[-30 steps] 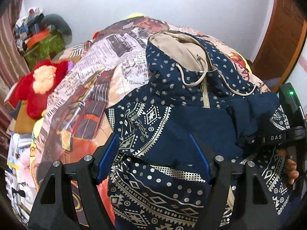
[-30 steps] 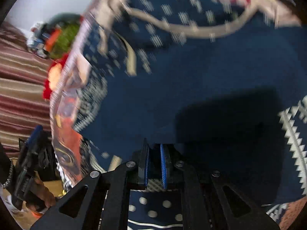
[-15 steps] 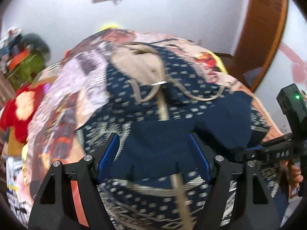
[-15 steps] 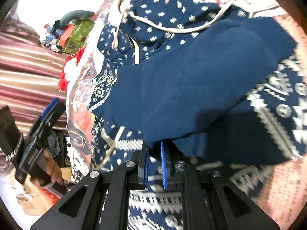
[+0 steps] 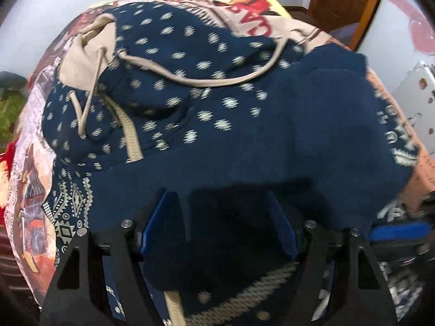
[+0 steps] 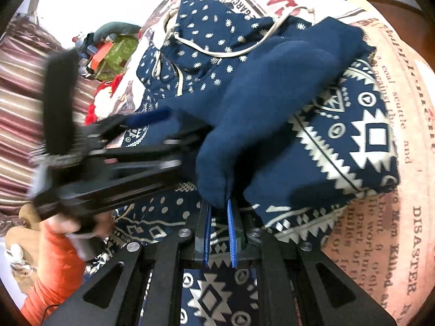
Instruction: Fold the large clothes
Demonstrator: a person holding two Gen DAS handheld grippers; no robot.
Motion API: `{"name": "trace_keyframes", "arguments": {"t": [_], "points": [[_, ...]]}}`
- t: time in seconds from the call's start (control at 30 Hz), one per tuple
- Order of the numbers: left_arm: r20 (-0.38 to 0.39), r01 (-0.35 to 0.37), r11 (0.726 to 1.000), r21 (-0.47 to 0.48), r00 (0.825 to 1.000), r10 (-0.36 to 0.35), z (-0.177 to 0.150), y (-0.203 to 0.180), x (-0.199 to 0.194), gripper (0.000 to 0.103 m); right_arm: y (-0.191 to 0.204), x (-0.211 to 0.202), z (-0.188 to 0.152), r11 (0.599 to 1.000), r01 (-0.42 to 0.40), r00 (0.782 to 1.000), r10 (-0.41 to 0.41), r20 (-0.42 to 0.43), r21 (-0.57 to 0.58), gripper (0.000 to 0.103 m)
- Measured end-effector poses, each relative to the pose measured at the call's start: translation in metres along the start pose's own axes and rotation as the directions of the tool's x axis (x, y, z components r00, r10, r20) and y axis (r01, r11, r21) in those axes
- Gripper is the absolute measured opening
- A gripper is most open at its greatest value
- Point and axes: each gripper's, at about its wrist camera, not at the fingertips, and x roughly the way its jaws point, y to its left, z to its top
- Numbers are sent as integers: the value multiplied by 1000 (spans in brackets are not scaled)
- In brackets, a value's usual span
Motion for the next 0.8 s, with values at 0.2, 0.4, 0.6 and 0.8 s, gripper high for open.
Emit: {"name": "trace_keyframes", "arguments": {"t": [0.2, 0.4, 0.6, 0.8], "points": [[5, -23, 995, -95, 1000, 24, -1, 29, -16, 72, -11, -37, -13, 992, 112, 990, -106, 93, -58, 7], [121, 75, 992, -101, 991, -62, 16, 14, -68, 72, -36, -94, -26, 978, 206, 942, -199, 269, 1, 7], [133, 144, 987, 75, 979, -153, 41, -64, -79, 72, -51, -121, -21, 975, 216, 915, -221, 337, 54, 7], [67, 48, 981, 188, 996, -62, 49, -109, -26, 71, -63, -118, -19, 972, 216, 924, -234, 301, 94, 7]]}}
